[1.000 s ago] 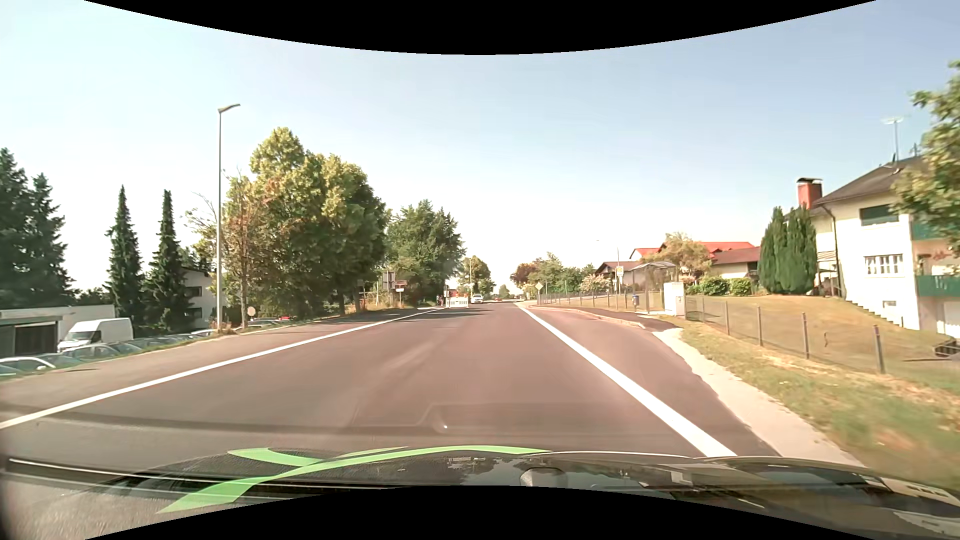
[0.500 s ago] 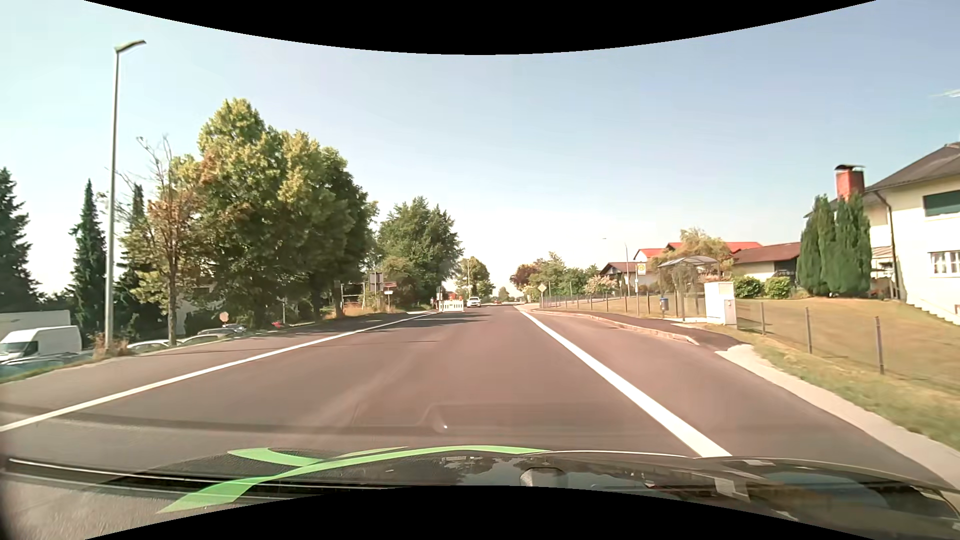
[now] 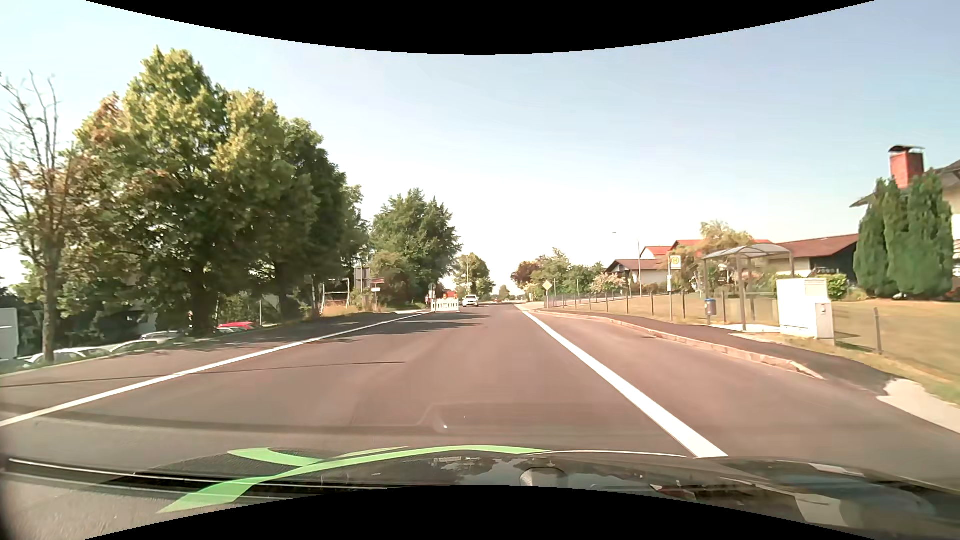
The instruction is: Follow the waypoints while adhering to traffic rules and regulations
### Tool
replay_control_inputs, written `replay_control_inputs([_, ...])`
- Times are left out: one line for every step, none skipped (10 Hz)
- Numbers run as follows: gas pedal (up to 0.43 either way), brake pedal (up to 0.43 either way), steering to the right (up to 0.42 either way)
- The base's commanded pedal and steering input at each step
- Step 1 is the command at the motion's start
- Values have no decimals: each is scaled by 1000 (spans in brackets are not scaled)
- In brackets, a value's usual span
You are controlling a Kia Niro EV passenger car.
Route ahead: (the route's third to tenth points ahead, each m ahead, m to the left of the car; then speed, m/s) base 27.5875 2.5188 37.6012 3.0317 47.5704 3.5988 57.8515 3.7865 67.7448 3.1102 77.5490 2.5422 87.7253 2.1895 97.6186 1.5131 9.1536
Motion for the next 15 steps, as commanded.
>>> replay_control_inputs([138,0,-7])
replay_control_inputs([138,0,-9])
replay_control_inputs([150,0,-9])
replay_control_inputs([157,0,-9])
replay_control_inputs([157,0,-9])
replay_control_inputs([189,0,-9])
replay_control_inputs([189,0,-9])
replay_control_inputs([189,0,-9])
replay_control_inputs([189,0,-9])
replay_control_inputs([189,0,-9])
replay_control_inputs([189,0,-8])
replay_control_inputs([189,0,-5])
replay_control_inputs([189,0,-5])
replay_control_inputs([189,0,-5])
replay_control_inputs([189,0,-5])
